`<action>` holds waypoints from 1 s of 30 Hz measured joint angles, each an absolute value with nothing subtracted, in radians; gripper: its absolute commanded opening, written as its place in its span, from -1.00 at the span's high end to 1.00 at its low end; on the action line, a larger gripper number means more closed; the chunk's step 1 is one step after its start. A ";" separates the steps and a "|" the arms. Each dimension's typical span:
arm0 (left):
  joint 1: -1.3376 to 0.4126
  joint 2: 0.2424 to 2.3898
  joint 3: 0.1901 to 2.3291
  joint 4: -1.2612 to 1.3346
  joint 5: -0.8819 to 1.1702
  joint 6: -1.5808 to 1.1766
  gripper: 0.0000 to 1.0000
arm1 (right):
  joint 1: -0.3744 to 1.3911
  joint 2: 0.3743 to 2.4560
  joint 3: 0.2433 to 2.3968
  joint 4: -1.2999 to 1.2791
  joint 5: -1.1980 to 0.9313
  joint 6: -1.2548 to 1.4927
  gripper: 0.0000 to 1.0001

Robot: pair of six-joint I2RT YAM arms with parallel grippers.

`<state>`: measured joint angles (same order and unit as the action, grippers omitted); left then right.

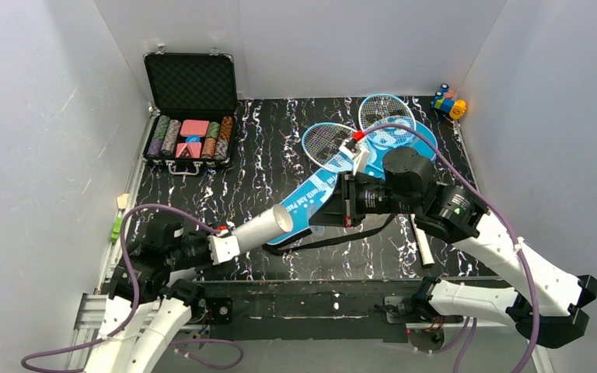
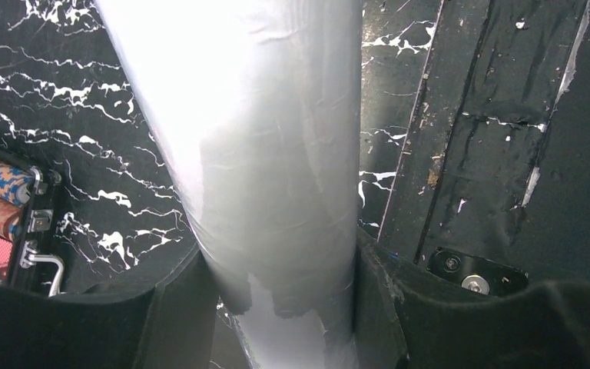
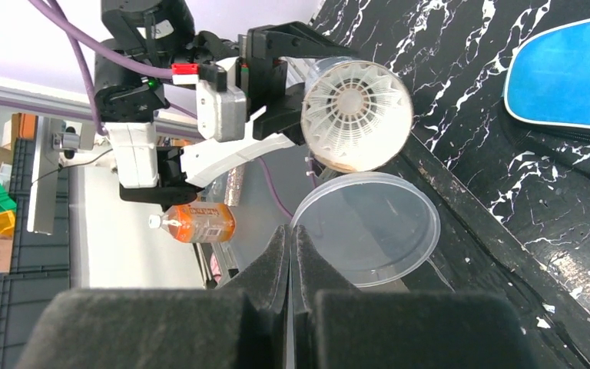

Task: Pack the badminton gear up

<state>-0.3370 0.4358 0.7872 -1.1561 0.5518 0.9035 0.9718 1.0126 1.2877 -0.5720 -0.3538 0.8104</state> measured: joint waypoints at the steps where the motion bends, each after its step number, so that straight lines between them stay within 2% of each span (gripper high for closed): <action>1: -0.337 0.437 0.783 -1.152 0.547 0.898 0.49 | 0.972 1.015 1.300 -0.583 -0.349 0.812 0.97; 10: -0.337 0.505 0.778 -1.118 0.492 0.834 0.49 | 0.970 1.089 1.451 -0.692 -0.278 0.838 0.97; 20: -0.337 0.580 0.779 -1.084 0.484 0.785 0.47 | 0.911 1.126 1.480 -0.768 -0.251 0.889 0.97; 30: -0.337 0.557 0.779 -1.054 0.497 0.743 0.50 | 0.875 1.108 1.475 -0.766 -0.263 0.905 0.97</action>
<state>-0.3370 0.5568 0.7788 -1.0538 0.4969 0.7433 0.8749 1.1076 1.4754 -0.7662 -0.2634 0.9047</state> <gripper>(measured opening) 0.509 0.022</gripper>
